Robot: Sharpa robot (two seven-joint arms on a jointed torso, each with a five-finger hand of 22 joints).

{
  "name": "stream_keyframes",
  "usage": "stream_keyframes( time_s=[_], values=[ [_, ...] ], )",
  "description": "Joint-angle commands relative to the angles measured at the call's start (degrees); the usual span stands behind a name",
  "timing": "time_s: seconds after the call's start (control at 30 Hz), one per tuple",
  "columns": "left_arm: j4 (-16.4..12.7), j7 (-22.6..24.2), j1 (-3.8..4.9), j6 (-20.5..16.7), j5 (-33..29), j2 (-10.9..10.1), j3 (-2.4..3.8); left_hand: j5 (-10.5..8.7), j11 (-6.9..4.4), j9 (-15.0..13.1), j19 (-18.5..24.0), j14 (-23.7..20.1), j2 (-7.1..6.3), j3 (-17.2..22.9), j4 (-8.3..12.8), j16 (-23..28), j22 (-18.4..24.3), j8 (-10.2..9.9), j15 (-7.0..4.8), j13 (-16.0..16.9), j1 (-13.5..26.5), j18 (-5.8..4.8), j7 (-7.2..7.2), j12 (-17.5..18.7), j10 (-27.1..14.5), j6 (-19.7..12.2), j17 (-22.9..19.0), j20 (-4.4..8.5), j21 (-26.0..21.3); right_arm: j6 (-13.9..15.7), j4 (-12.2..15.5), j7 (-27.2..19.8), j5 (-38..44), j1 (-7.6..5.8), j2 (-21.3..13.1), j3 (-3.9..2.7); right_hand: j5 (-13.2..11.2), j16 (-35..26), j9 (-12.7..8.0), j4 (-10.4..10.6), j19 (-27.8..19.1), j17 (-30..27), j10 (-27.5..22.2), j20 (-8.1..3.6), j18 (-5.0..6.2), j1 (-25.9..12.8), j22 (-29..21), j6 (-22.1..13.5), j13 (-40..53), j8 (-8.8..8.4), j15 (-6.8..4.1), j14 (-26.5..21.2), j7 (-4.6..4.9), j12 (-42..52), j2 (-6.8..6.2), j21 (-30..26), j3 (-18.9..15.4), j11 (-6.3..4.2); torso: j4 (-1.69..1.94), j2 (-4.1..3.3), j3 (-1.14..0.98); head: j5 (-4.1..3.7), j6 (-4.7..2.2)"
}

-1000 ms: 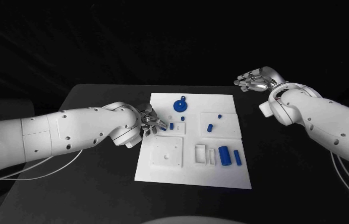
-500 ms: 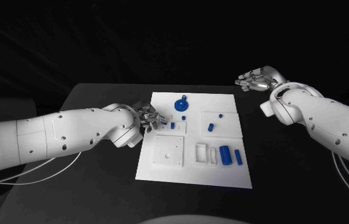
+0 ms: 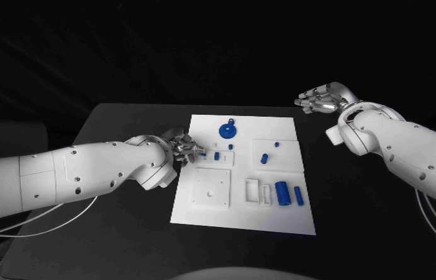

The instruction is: Assemble the parts on the task board

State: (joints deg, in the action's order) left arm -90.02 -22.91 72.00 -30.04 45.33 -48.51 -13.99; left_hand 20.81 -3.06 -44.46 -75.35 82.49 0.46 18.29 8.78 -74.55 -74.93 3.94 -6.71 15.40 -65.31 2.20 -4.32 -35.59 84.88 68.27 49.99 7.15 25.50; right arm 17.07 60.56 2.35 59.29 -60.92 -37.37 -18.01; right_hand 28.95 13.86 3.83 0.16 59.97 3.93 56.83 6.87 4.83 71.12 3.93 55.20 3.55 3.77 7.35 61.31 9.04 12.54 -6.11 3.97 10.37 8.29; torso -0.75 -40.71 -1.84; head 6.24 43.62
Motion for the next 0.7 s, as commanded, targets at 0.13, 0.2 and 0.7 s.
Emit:
stream_keyframes(
  time_s=[0.13,0.2,0.7],
  values=[
    [0.2,-0.4,-0.60,-2.6,4.1,0.6,0.03,0.14,-1.45,-1.8,-0.1,0.1,-0.11,0.0,-0.5,-0.1,-1.0,0.4,-0.34,0.0,-0.6,0.91,5.74,-0.2,1.9,6.4,-0.1,-0.27,0.4,-1.1,-0.1,-0.1,0.1,0.03,0.0,0.02,0.4,-0.2,-0.1,0.2,-0.4,-0.1,-0.3,-0.09,-0.35,0.3,-0.1,0.2,-0.1,-0.14,-0.16,-0.4,0.37,-0.1,-0.36,0.0,0.0,0.08,0.02,-0.07,0.02,-0.15,0.18],
    [0.4,-0.3,-0.76,-3.1,5.4,0.8,0.03,0.14,-1.45,-1.9,-0.1,0.1,-0.21,0.0,-0.6,0.0,-0.9,0.4,-0.35,-0.1,-0.7,0.99,5.74,-0.1,1.9,6.4,-0.3,-0.32,0.4,-1.2,0.0,0.0,0.1,0.03,0.0,0.03,0.4,-0.1,-0.1,0.2,-0.5,-0.1,-0.3,-0.09,-0.35,0.3,-0.1,0.1,-0.1,-0.15,-0.15,-0.4,0.38,-0.1,-0.37,0.0,0.0,0.09,0.02,-0.07,0.02,-0.29,0.19],
    [1.2,-1.1,-1.56,-1.7,8.4,1.9,0.02,0.06,-1.39,-1.8,0.0,0.1,-0.56,0.0,-1.3,0.0,-0.9,0.3,-0.31,-0.1,-1.3,1.22,5.72,-0.1,2.0,6.5,-0.4,-0.53,0.5,-2.2,-0.1,0.4,0.1,0.06,0.0,0.04,0.3,-0.1,-0.1,0.2,-0.5,-0.1,-0.3,-0.09,-0.35,0.4,-0.1,0.1,-0.1,-0.15,-0.16,-0.4,0.37,-0.1,-0.35,0.0,0.0,0.09,0.01,-0.07,-0.01,-0.72,0.43]
  ],
)
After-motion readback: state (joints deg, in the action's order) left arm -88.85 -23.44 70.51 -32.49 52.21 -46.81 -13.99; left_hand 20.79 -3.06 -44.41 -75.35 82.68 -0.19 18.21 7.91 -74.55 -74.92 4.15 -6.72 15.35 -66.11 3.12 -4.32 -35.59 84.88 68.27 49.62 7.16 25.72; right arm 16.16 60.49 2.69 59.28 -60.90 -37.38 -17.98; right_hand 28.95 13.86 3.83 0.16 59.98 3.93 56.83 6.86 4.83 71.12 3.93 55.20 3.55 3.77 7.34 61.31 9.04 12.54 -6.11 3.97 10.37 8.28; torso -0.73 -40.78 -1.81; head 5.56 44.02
